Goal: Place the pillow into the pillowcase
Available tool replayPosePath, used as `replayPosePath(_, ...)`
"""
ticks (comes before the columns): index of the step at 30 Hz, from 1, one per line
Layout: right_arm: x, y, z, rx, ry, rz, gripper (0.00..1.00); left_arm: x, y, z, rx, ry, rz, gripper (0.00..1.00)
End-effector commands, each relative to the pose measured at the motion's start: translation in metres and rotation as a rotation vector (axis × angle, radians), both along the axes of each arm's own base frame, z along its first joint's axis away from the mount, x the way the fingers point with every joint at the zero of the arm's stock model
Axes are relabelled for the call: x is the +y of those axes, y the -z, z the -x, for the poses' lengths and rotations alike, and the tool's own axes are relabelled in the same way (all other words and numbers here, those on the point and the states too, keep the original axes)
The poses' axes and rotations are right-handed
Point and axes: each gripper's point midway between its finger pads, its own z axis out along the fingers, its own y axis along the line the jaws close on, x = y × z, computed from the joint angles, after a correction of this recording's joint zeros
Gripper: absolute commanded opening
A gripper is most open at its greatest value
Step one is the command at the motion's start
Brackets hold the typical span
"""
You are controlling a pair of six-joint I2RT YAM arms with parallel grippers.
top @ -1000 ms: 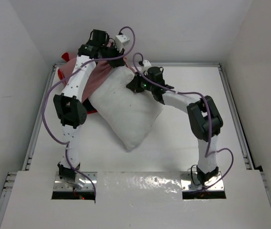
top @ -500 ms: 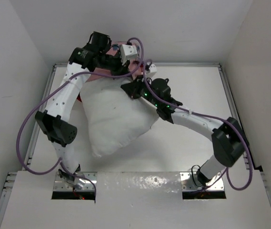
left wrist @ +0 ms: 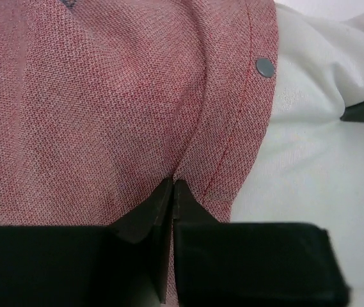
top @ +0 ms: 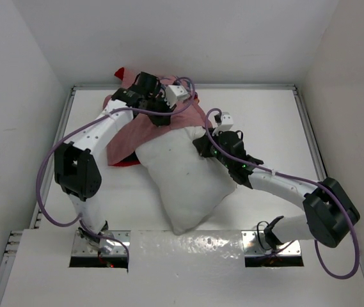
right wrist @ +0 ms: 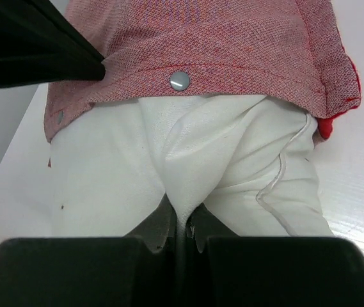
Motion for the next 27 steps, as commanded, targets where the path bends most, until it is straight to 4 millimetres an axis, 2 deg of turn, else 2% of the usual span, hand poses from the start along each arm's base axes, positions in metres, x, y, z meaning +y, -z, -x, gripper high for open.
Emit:
replayPosePath(1, 0.009, -0.008, 0.005, -0.032, -0.052, -0.006, 0.0, -0.004, -0.029, -0.011, -0.1, -0.039, 0.035, 0.0)
replayPosePath(3, 0.01, -0.009, 0.005, -0.031, -0.061, 0.004, 0.0, -0.009, -0.039, -0.003, -0.113, 0.003, 0.073, 0.04)
replayPosePath(4, 0.009, -0.005, 0.005, -0.022, -0.062, 0.02, 0.0, -0.013, -0.042, 0.002, -0.113, 0.042, 0.092, 0.14)
replayPosePath(5, 0.008, -0.004, 0.005, -0.019, -0.059, 0.023, 0.0, -0.023, -0.045, 0.019, -0.094, 0.155, 0.129, 0.42)
replayPosePath(7, 0.007, -0.001, 0.006, -0.017, -0.058, 0.027, 0.0, -0.031, -0.047, 0.041, -0.072, 0.277, 0.168, 0.64)
replayPosePath(11, 0.009, 0.005, 0.008, -0.003, -0.067, 0.031, 0.0, -0.032, -0.023, 0.059, -0.01, 0.366, 0.121, 0.68)
replayPosePath(13, 0.009, 0.007, 0.008, 0.002, -0.069, 0.029, 0.0, -0.036, -0.013, 0.053, 0.025, 0.341, 0.092, 0.71)
replayPosePath(15, 0.009, 0.008, 0.008, 0.005, -0.068, 0.027, 0.0, -0.036, -0.008, 0.038, 0.009, 0.28, 0.063, 0.67)
replayPosePath(16, 0.009, 0.008, 0.008, 0.003, -0.068, 0.022, 0.0, -0.034, -0.008, 0.021, -0.031, 0.208, 0.042, 0.53)
replayPosePath(18, 0.009, 0.007, 0.008, 0.001, -0.067, 0.019, 0.0, -0.03, -0.008, 0.005, -0.068, 0.132, 0.019, 0.33)
replayPosePath(19, 0.009, 0.005, 0.008, -0.002, -0.067, 0.016, 0.0, -0.029, -0.01, -0.003, -0.086, 0.095, 0.014, 0.14)
replayPosePath(20, 0.009, 0.005, 0.008, -0.002, -0.068, 0.016, 0.0, -0.025, -0.014, -0.012, -0.105, 0.041, 0.005, 0.05)
replayPosePath(22, 0.01, 0.004, 0.008, -0.005, -0.073, 0.018, 0.0, -0.025, -0.024, -0.016, -0.125, 0.021, 0.012, 0.0)
replayPosePath(27, 0.01, 0.003, 0.007, -0.008, -0.072, 0.02, 0.0, -0.024, -0.05, -0.012, -0.158, -0.002, 0.055, 0.0)
